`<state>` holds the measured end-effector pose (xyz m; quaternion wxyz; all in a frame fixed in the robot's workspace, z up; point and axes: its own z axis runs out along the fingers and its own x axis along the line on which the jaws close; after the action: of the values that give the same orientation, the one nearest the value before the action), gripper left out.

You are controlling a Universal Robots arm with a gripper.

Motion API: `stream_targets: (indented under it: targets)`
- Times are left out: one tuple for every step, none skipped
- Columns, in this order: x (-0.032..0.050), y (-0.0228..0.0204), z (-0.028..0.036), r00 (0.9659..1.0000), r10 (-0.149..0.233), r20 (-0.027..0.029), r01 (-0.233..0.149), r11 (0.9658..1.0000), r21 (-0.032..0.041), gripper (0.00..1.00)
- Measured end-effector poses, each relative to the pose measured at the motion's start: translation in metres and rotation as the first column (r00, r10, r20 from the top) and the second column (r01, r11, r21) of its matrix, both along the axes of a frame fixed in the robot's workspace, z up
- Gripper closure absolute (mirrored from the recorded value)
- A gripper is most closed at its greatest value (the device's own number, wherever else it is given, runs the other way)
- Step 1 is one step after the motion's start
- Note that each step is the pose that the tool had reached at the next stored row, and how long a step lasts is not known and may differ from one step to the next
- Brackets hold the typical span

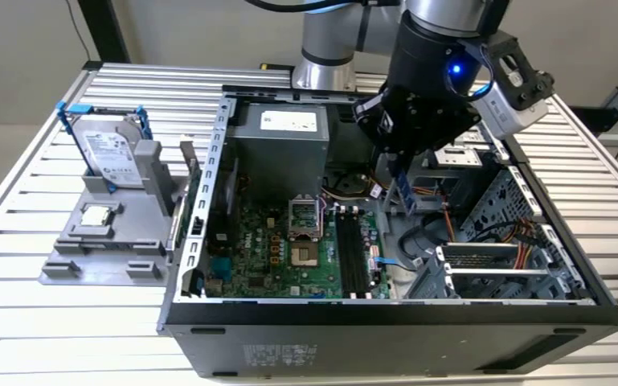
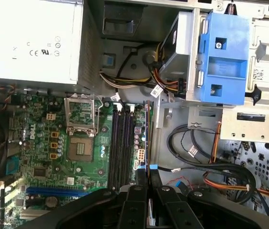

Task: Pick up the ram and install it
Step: 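Insert the ram into the slot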

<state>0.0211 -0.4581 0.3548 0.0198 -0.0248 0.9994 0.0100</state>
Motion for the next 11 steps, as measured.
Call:
stream_targets:
  targets:
    - [0.0000,0.0000,-0.0001,1.0000,0.000,0.0000,0.000,1.0000,-0.0001,1.00]
    - [0.0000,0.0000,-0.0002,1.0000,0.000,0.0000,0.000,1.0000,-0.0001,1.00]
    - [0.0000,0.0000,-0.0002,1.0000,0.000,0.0000,0.000,1.0000,-0.0001,1.00]
    - [0.0000,0.0000,-0.0004,1.0000,0.000,0.0000,0.000,1.0000,0.0000,1.00]
    - [0.0000,0.0001,-0.0007,1.0000,0.000,0.0001,0.000,1.0000,0.0002,1.00]
    - [0.0000,0.0002,-0.0010,1.0000,0.000,0.0000,0.000,1.0000,0.0000,1.00]
    - [0.0001,0.0002,-0.0014,1.0000,0.000,0.0000,0.000,1.0000,-0.0003,1.00]
    - [0.0001,0.0003,-0.0019,1.0000,0.000,0.0000,0.000,1.0000,-0.0005,1.00]
    - [0.0000,0.0005,-0.0026,1.0000,0.000,0.0000,0.000,1.0000,-0.0006,1.00]
    - [0.0000,0.0007,-0.0032,1.0000,0.000,0.0000,0.000,1.0000,-0.0009,1.00]
    - [0.0000,0.0007,-0.0039,1.0000,0.000,0.0001,0.000,1.0000,-0.0008,1.00]
